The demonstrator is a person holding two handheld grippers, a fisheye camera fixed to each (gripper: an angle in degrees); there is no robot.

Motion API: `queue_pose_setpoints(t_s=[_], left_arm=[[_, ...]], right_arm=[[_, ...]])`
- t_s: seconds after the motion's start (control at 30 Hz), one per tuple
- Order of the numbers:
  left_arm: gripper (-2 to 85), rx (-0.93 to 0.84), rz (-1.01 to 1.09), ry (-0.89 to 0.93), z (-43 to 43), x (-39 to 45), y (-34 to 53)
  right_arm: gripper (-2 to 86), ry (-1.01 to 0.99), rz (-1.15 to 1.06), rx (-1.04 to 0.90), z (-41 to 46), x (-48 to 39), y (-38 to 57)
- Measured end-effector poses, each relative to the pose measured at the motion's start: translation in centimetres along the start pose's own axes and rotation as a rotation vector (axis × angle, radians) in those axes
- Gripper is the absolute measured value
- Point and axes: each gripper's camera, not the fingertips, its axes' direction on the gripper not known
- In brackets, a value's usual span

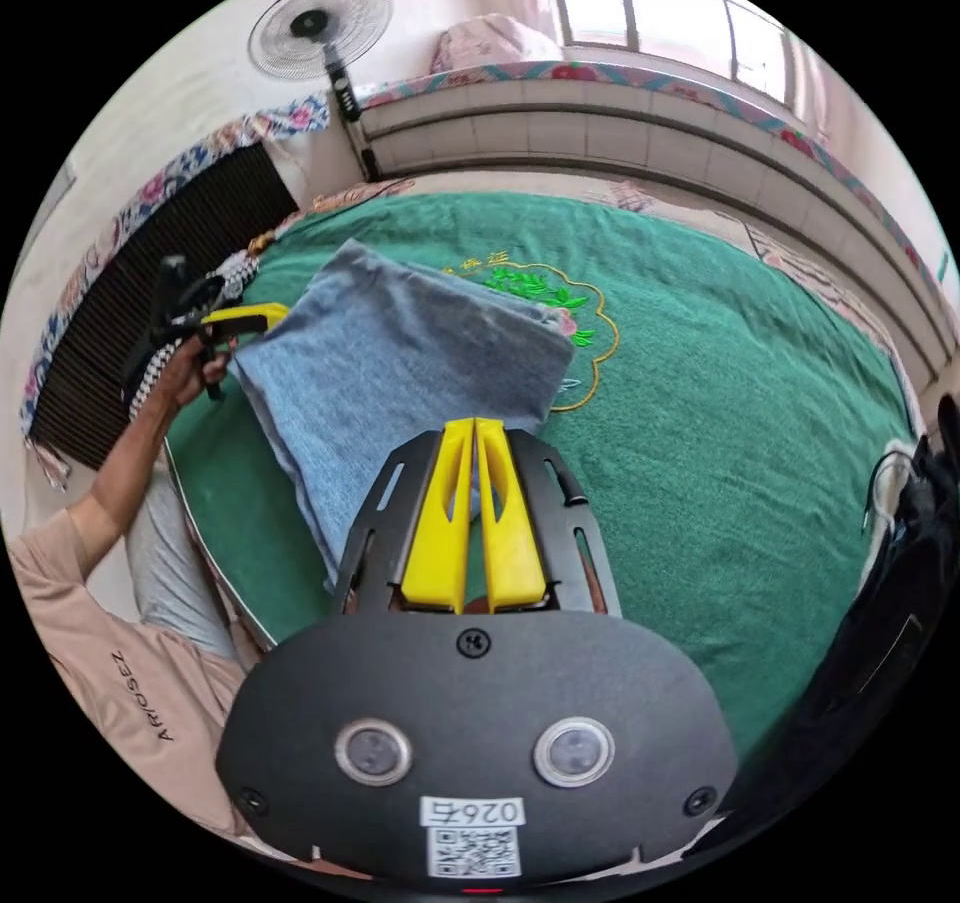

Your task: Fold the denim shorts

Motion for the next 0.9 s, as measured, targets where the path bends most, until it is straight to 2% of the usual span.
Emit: queue_pose_setpoints(t_s=[0.1, 0.2, 0.43, 0.9], left_arm=[[14.3, 0.013, -0.028, 0.027, 0.5, -1.0, 0.3], [16.9, -0.081, -0.013, 0.064, 4.2, -0.4, 0.2], [16.9, -0.064, -0.02, 0.054, 5.9, 0.0, 0.1], [17.0, -0.06, -0.024, 0.06, 8.3, 0.2, -0.4]], right_arm=[[-1.0, -0.068, 0.099, 0.019, -2.8, 3.2, -0.4], [0.4, -0.124, 0.174, 0.015, -5.1, 5.7, -0.7], [2.7, -0.28, 0.256, -0.052, -8.0, 9.2, -2.1], [6.7, -0.372, 0.286, -0.079, -14.0, 11.4, -5.0]])
